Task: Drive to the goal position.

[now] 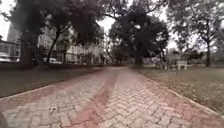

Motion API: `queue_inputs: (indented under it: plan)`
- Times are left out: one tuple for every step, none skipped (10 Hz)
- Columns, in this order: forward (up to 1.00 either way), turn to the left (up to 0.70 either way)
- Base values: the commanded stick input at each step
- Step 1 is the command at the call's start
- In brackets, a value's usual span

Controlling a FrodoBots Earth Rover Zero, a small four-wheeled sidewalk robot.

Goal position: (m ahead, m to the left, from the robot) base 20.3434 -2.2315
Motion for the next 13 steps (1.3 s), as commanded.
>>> queue_inputs:
  plan:
    - [0.70,0.00]
    - [0.70,0.00]
    - [0.70,0.00]
    - [0.70,0.00]
    - [0.70,0.00]
    - [0.70,0.00]
    - [0.70,0.00]
    - [0.70,0.00]
    - [0.70,0.00]
    - [0.70,0.00]
    - [0.70,0.00]
    - [0.70,0.00]
    - [0.70,0.00]
